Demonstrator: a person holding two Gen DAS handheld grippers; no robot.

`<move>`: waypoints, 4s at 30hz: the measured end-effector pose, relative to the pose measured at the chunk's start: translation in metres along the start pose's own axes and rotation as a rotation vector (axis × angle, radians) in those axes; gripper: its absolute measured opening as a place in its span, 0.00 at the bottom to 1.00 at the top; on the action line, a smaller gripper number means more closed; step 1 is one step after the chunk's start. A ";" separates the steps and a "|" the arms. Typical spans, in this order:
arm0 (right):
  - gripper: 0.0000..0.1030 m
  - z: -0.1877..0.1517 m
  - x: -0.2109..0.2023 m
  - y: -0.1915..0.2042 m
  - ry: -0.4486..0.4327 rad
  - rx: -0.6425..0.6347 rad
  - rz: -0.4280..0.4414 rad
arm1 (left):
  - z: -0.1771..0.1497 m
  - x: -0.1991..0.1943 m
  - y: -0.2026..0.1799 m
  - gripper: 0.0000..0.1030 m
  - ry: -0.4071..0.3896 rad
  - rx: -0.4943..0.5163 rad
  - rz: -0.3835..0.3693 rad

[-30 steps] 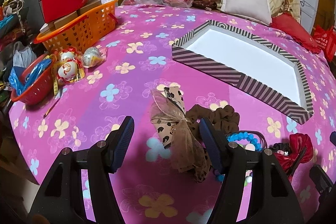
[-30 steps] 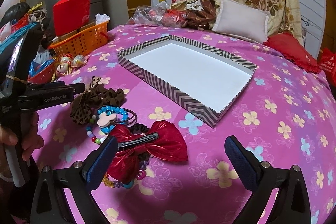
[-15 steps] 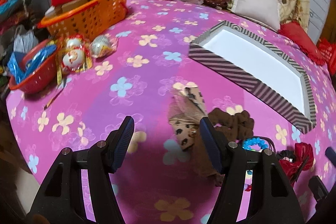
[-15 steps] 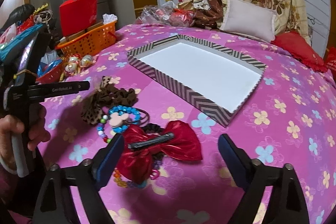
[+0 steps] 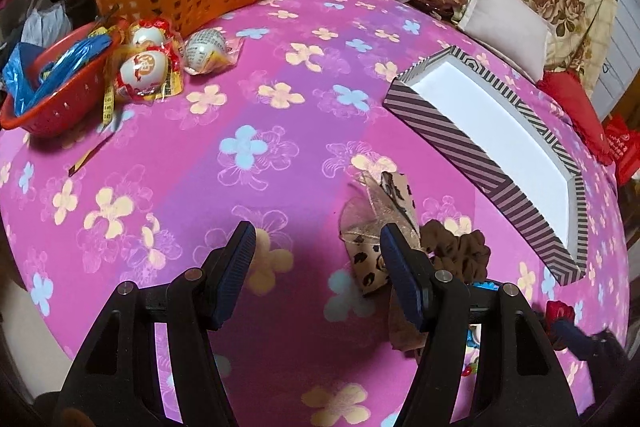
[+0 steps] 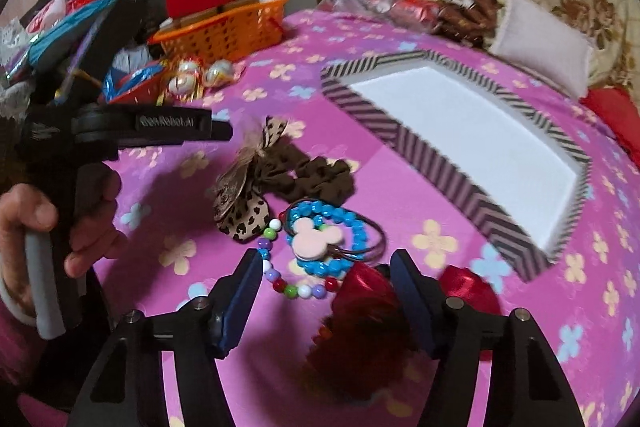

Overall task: Organize jewelry
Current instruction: 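Close right tool on pink Mickey hair tie while left tool lowers to leopard bow, then close left tool on leopard bow clip and brown scrunchie, then carry leopard bow in left tool while right tool carries Mickey tie to tray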

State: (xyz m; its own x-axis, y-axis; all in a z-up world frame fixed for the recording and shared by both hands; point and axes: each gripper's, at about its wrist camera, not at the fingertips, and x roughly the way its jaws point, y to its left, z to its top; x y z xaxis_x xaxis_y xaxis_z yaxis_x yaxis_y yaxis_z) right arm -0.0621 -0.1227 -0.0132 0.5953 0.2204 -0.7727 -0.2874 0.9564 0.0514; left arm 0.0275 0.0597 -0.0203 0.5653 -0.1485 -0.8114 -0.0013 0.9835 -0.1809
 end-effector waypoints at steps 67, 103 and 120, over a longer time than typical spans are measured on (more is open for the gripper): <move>0.34 0.012 -0.009 -0.028 -0.028 0.070 0.123 | 0.015 0.013 -0.002 0.18 0.054 -0.006 -0.121; 0.34 0.031 -0.042 -0.031 -0.097 0.068 0.081 | 0.016 -0.021 -0.032 0.18 0.007 0.085 -0.131; 0.34 0.044 -0.056 -0.086 -0.130 0.127 -0.007 | 0.043 -0.027 -0.072 0.18 -0.042 0.172 -0.083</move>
State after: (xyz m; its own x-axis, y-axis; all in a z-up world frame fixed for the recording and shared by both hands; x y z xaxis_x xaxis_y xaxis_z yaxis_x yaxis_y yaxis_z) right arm -0.0382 -0.2095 0.0533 0.6913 0.2287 -0.6854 -0.1910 0.9727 0.1320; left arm 0.0480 -0.0026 0.0381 0.5916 -0.2293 -0.7729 0.1859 0.9717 -0.1460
